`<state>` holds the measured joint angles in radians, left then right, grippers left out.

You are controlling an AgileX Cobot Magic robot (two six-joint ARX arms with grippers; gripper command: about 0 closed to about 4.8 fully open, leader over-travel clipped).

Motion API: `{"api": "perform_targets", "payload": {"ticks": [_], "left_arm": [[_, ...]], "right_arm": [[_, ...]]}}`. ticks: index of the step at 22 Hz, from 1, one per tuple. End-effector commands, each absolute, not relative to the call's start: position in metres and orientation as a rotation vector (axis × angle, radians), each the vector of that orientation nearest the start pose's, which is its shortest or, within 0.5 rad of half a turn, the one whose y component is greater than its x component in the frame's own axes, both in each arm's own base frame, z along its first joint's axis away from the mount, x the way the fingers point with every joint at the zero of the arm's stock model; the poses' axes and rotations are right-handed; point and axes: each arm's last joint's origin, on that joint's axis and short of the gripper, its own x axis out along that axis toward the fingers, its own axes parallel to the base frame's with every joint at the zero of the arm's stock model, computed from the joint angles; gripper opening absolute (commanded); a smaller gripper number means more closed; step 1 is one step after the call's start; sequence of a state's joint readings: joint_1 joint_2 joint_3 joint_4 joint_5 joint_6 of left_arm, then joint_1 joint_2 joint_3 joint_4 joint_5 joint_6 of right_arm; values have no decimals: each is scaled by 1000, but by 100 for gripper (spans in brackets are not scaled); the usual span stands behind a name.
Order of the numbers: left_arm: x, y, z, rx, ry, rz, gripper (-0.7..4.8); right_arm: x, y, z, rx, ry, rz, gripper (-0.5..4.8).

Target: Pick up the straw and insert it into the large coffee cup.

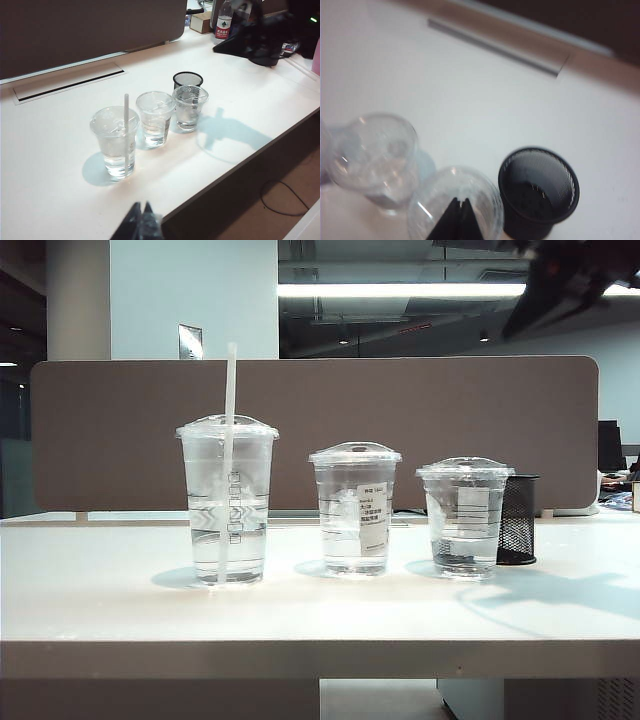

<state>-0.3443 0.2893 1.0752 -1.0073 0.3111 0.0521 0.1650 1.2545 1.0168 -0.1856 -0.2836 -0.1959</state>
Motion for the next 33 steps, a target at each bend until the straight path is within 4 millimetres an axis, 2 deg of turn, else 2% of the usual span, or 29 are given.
{"api": "perform_targets", "payload": {"ticks": [1,3,4,7,13,17,20,25,33], "left_arm": [[-12,-5,375,53,198,-665,-2],[-11,-5,375,54,198,-656,-2],[-12,-5,375,54,198,-658,-2],[-12,-5,375,54,198,-659,-2],[-12,-5,375,54,198,-659,-2],[-10,-6,374,54,206,-656,-2],[-6,-7,370,53,220,-662,-2],[15,-15,346,55,334,-656,-2],[22,-17,345,56,368,-656,-2]], "right_arm": [[244,49,310,-54,148,457,-4],[230,47,299,-20,95,456,-4],[216,46,286,11,62,457,-4],[201,45,264,21,34,439,-4],[184,41,220,20,21,413,-4],[178,40,200,25,83,412,-2],[176,40,193,27,116,416,-2],[176,40,190,28,136,411,-1],[176,40,190,28,137,412,-1]]}}
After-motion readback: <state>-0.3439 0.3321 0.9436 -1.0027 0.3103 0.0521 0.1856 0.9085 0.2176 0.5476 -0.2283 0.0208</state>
